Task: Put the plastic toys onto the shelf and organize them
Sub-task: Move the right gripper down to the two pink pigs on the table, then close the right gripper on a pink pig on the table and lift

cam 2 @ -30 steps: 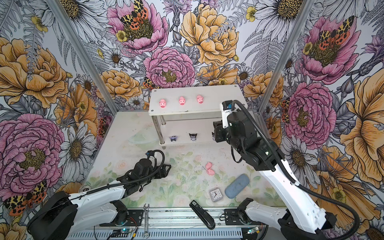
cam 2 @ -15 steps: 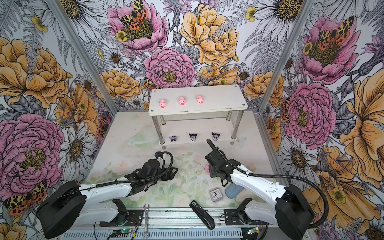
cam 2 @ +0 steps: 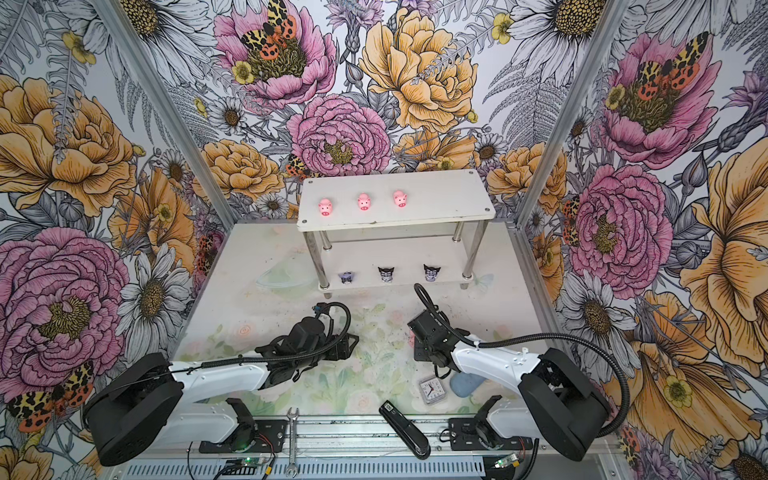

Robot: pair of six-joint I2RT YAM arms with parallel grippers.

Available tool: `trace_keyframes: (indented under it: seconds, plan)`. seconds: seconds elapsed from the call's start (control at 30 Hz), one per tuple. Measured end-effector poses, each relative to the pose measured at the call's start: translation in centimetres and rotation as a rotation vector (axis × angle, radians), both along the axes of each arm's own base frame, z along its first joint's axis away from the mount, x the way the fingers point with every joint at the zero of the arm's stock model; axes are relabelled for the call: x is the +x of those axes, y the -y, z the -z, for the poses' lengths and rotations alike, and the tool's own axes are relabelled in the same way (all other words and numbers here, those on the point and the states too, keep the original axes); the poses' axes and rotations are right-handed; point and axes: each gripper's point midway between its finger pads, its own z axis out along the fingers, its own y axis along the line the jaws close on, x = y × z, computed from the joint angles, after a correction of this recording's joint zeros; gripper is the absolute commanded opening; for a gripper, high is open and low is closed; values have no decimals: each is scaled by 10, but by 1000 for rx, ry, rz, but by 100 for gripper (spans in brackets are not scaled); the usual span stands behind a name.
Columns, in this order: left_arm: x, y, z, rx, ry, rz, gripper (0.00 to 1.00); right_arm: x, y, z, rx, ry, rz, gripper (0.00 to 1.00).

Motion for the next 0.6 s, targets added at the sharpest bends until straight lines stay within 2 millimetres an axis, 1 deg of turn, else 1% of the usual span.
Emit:
trace_keyframes:
  seconds: [0.07, 0.17, 0.27, 0.37, 0.43, 0.5, 0.6]
  plan:
    - [0, 0, 2, 4, -4, 0, 86, 9, -1, 0, 16, 16, 15, 1]
    - [0, -1, 5, 10, -10, 0, 86, 26, -9, -1, 57, 42, 29, 1]
    - [-1, -1, 7, 14, -14, 0, 86, 43, -26, -2, 110, 55, 14, 1]
    - [-1, -1, 7, 15, -15, 0, 86, 58, -52, -4, 163, 53, -35, 1]
    - [-1, -1, 7, 15, -14, 0, 86, 62, -72, -6, 194, 49, -86, 1]
    - [0, 0, 7, 14, -13, 0, 86, 63, -88, -11, 221, 53, -126, 1]
    - [0, -1, 6, 13, -12, -1, 86, 62, -99, -19, 247, 69, -155, 2]
